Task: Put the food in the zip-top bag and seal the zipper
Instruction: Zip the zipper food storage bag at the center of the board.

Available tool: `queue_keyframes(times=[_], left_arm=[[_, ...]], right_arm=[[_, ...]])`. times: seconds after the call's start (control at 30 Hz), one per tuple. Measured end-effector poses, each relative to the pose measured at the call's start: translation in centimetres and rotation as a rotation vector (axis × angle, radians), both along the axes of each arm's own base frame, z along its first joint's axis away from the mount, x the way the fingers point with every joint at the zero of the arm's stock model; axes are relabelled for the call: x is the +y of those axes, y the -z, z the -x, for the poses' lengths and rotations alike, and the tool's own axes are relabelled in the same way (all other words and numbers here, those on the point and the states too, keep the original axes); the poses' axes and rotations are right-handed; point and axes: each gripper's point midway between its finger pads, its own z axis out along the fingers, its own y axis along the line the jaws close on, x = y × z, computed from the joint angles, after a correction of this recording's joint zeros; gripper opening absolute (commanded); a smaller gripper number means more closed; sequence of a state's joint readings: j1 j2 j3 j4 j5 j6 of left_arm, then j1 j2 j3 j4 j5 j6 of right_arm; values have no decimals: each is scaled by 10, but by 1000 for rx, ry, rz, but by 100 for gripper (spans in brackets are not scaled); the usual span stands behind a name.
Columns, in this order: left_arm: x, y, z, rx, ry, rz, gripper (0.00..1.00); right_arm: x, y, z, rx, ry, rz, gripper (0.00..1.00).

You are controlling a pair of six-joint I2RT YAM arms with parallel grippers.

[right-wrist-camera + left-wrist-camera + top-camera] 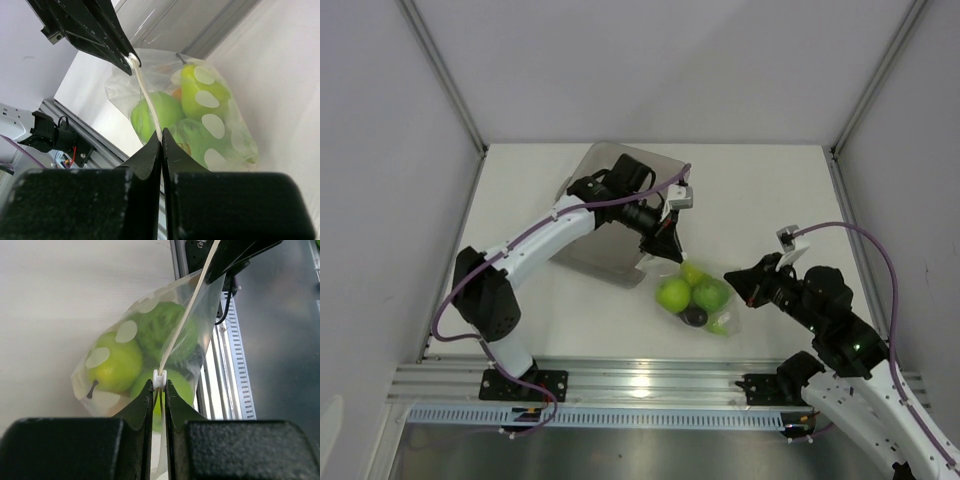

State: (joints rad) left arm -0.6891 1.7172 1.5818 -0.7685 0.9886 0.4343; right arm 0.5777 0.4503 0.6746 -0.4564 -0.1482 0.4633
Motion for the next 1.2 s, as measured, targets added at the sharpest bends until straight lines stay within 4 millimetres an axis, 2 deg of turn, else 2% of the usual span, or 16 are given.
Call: queue_keyframes(times=[0.2, 0.37, 0.77, 1.03, 1.2], left_arm=[[19, -12, -14, -22, -72, 11, 1], [33, -17, -18, -40, -115, 13, 1], [52, 3, -22, -31, -180, -37, 1], [63, 12, -33, -45, -233, -84, 1], [72, 13, -38, -46, -263, -96, 1]], right_arm=[[-7, -9, 1, -4, 35, -2, 0], [-16, -9, 1, -2, 75, 0, 0], [-40, -8, 0, 1, 200, 9, 0], [-65, -28, -3, -52, 330, -2, 0], [-68, -30, -5, -60, 347, 7, 0]])
